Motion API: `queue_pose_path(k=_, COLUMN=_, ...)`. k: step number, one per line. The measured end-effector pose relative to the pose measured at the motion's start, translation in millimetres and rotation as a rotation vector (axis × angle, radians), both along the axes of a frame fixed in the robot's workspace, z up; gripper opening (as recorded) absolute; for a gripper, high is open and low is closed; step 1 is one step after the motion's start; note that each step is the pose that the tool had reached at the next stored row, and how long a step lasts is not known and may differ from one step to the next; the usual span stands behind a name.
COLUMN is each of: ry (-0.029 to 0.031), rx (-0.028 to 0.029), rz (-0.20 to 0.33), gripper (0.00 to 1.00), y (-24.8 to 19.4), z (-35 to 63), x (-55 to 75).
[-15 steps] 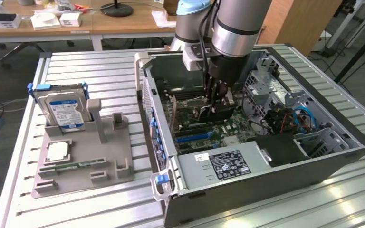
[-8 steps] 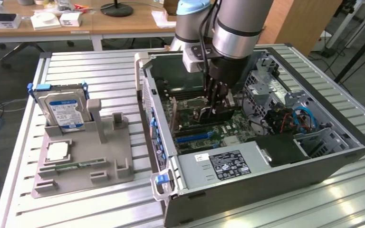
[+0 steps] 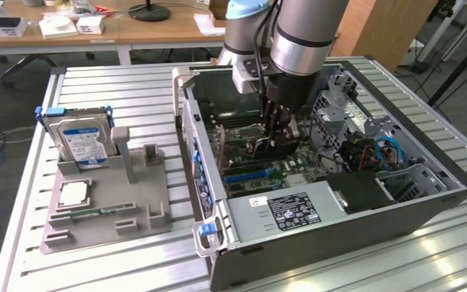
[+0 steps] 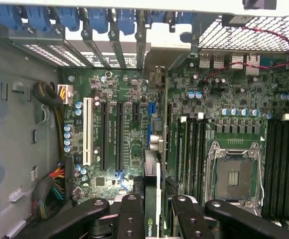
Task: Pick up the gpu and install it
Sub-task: 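Insert the gpu into the slot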
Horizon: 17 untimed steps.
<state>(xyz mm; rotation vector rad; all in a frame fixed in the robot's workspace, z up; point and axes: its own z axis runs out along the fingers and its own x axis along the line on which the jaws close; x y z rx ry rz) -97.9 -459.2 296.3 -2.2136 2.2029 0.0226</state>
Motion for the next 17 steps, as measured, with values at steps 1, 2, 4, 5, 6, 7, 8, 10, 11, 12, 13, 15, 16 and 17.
queue_pose_path(k=1, ry=0.0001, rx=0.0000, rz=0.000, gripper=0.26, y=0.0, z=-0.1, x=-0.4)
queue_pose_path(k=2, ry=0.0001, rx=-0.0001, rz=0.000, gripper=0.26, y=-0.1, z=-0.5, x=-0.6)
queue_pose_path(k=4, ry=-0.0001, rx=0.0002, rz=0.000, gripper=0.26, y=-0.4, z=-2.1, x=-0.8)
queue_pose_path(k=5, ry=-0.0002, rx=0.0000, rz=0.000, gripper=0.26, y=-0.6, z=-2.9, x=-1.1)
queue_pose_path(k=6, ry=-0.0003, rx=0.0000, rz=0.000, gripper=0.26, y=-0.7, z=-3.8, x=-1.4)
queue_pose_path(k=7, ry=-0.0005, rx=0.0001, rz=0.000, gripper=0.26, y=-0.8, z=-4.7, x=-1.6)
queue_pose_path(k=8, ry=-0.0005, rx=0.0001, rz=0.000, gripper=0.26, y=-0.8, z=-5.6, x=-1.8)
queue_pose_path(k=10, ry=-0.0005, rx=-0.0002, rz=0.000, gripper=0.26, y=-0.9, z=-6.0, x=-1.9)
queue_pose_path(k=11, ry=-0.0005, rx=-0.0002, rz=0.000, gripper=0.26, y=-0.9, z=-6.0, x=-1.9)
queue_pose_path(k=12, ry=-0.0005, rx=-0.0001, rz=0.000, gripper=0.26, y=-0.9, z=-6.1, x=-1.9)
queue_pose_path(k=13, ry=-0.0006, rx=0.0001, rz=0.000, gripper=0.26, y=-0.9, z=-6.2, x=-2.3)
queue_pose_path(k=15, ry=-0.0007, rx=0.0002, rz=0.000, gripper=0.26, y=-1.0, z=-6.2, x=-3.4)
queue_pose_path(k=16, ry=-0.0007, rx=0.0002, rz=0.000, gripper=0.26, y=-1.1, z=-6.2, x=-3.4)
queue_pose_path(k=17, ry=-0.0007, rx=0.0001, rz=0.000, gripper=0.26, y=-1.1, z=-6.2, x=-3.4)
